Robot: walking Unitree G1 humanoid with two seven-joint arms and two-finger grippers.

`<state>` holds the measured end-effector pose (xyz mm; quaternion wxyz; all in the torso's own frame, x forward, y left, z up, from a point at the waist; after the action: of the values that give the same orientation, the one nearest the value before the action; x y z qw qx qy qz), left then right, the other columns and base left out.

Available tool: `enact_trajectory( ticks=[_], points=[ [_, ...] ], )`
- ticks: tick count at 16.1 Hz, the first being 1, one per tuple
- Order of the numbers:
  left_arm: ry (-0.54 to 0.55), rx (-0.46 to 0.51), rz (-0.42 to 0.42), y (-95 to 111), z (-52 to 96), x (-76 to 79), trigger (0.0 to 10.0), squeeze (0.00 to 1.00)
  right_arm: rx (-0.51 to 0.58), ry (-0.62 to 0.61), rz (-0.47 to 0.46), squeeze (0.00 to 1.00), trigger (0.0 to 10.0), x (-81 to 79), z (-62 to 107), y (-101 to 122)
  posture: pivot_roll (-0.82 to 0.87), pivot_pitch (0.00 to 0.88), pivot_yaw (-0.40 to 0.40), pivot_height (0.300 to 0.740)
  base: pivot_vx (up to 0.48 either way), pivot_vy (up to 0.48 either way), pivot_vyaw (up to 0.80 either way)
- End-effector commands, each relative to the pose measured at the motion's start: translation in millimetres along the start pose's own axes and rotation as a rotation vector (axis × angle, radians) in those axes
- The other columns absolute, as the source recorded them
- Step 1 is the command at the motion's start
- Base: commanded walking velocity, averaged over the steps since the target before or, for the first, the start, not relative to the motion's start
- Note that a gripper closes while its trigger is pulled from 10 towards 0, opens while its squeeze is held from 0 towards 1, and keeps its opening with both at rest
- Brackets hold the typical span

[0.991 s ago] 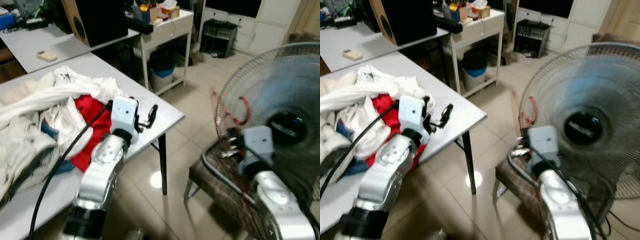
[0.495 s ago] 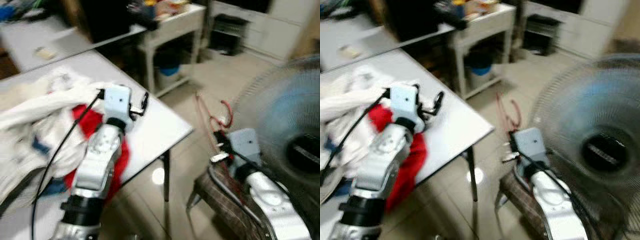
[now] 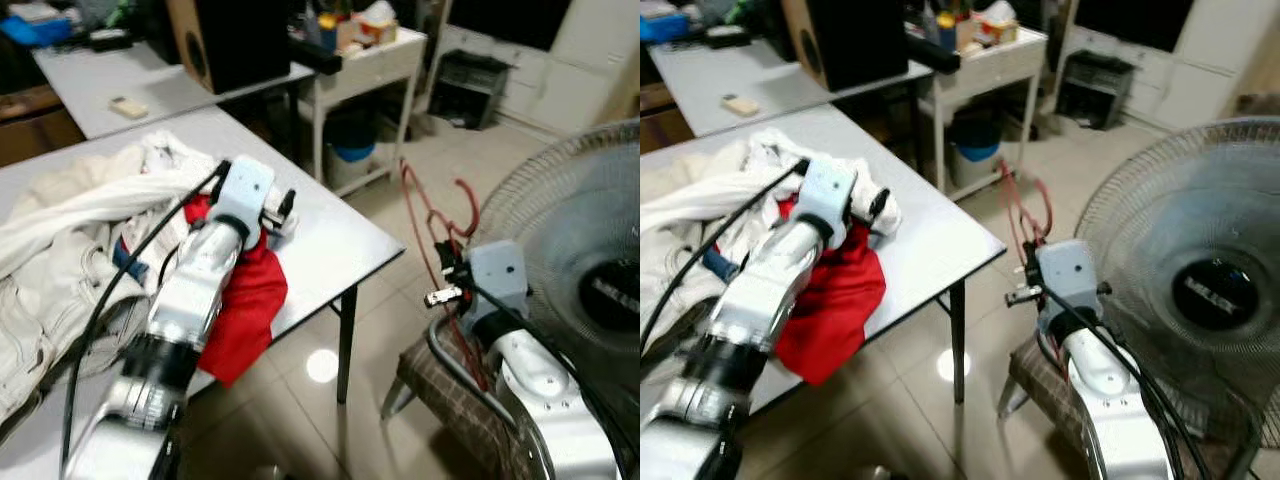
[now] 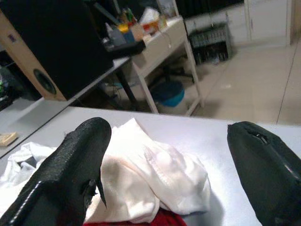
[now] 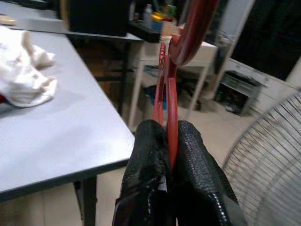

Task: Hang hanger

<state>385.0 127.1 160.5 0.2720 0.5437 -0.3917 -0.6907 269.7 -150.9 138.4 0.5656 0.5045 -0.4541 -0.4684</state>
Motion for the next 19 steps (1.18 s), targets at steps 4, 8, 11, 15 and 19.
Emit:
enact_trajectory(
  ticks=[4, 8, 11, 15, 19],
  points=[
    [0.054, -0.06, -0.056, -3.2, -20.0, -20.1, 10.0, 0.0, 0.017, -0.057, -0.037, 0.0, 10.0, 9.7, -2.5, 4.2, -0.09, 0.0, 0.064, 0.74, 0.0, 0.0, 0.0],
    [0.174, -0.189, 0.057, -30.7, -19.4, -45.0, 4.6, 0.0, 0.013, -0.034, -0.034, 0.0, 10.0, 6.0, -1.7, 2.2, -0.09, 0.0, 0.07, 0.74, 0.0, 0.0, 0.0],
    [0.162, -0.243, 0.074, -44.6, -14.6, -51.0, 0.0, 0.0, 0.005, -0.04, -0.038, 0.0, 10.0, 5.6, -3.0, 1.3, -0.09, 0.0, 0.063, 0.74, 0.0, 0.0, 0.0],
    [0.13, -0.242, 0.078, -48.4, -12.5, -54.6, 0.0, 0.0, 0.003, -0.015, -0.055, 0.0, 10.0, 3.3, -3.8, 1.1, -0.08, 0.0, 0.057, 0.74, 0.0, 0.0, 0.0],
    [0.129, -0.272, 0.047, -55.2, -10.3, -55.7, 0.0, 0.0, 0.007, -0.006, -0.04, 0.0, 10.0, 0.2, -2.6, 1.1, -0.09, 0.0, 0.065, 0.74, 0.0, 0.0, 0.0]
  ],
)
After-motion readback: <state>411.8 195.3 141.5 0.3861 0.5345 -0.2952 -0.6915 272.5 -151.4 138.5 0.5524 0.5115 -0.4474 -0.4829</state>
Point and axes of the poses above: a point about 5 cm out from each wrist's last joint towards the gripper, its own z axis pointing back from the gripper into the wrist, its own y axis along the axis of the wrist's last joint, x = y × z, the point moved 3 cm from there along -z, pointing out of the wrist towards the gripper, and after that the axes turned 10 degrees about -z, right-handed, at the moved point
